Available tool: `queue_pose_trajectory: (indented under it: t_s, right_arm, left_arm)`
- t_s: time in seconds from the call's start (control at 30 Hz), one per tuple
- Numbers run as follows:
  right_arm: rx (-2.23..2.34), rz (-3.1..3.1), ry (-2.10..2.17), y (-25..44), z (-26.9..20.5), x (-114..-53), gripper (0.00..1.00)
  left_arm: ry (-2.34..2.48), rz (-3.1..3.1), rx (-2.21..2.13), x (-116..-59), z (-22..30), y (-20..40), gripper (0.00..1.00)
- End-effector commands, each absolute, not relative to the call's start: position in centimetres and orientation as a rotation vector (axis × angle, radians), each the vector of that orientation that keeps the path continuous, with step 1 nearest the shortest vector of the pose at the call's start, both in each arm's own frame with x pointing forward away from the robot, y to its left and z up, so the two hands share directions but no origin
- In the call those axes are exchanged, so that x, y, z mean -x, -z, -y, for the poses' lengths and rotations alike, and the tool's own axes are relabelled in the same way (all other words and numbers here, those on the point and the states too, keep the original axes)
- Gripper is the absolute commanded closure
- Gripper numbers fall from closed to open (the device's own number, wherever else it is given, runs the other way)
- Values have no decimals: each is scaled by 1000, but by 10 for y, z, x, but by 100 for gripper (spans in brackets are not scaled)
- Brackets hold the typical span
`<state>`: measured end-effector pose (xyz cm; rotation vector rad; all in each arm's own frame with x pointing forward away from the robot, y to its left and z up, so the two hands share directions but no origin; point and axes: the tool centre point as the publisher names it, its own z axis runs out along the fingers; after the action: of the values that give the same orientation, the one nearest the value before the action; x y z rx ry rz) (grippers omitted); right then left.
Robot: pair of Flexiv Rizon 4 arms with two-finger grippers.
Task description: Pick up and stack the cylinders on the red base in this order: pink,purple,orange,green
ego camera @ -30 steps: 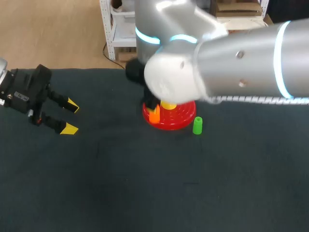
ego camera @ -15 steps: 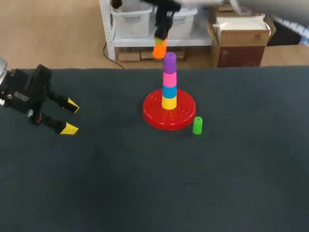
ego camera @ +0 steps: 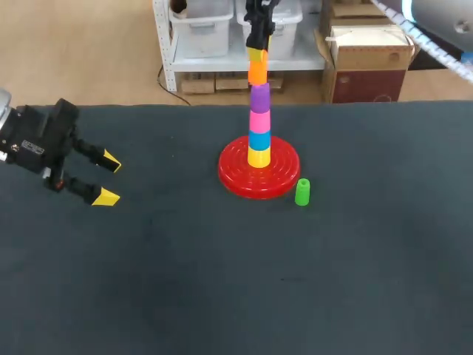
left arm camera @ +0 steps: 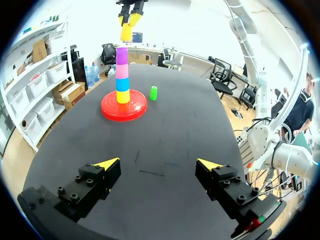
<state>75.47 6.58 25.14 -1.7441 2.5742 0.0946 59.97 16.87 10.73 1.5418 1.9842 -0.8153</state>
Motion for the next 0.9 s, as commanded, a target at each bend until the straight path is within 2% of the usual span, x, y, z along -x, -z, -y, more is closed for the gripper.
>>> queue_pose_trajectory:
  t_s: [0.03,0.9]
  right_arm:
    - [1740,-2600,-128,-249,-62,-759,100]
    - [1784,-2612,-93,-236,-66,-796,100]
  left_arm:
    - [815,-1980,-1542,-599,-170,-106,0]
    - [815,-1980,-1542,-599,-170,-106,0]
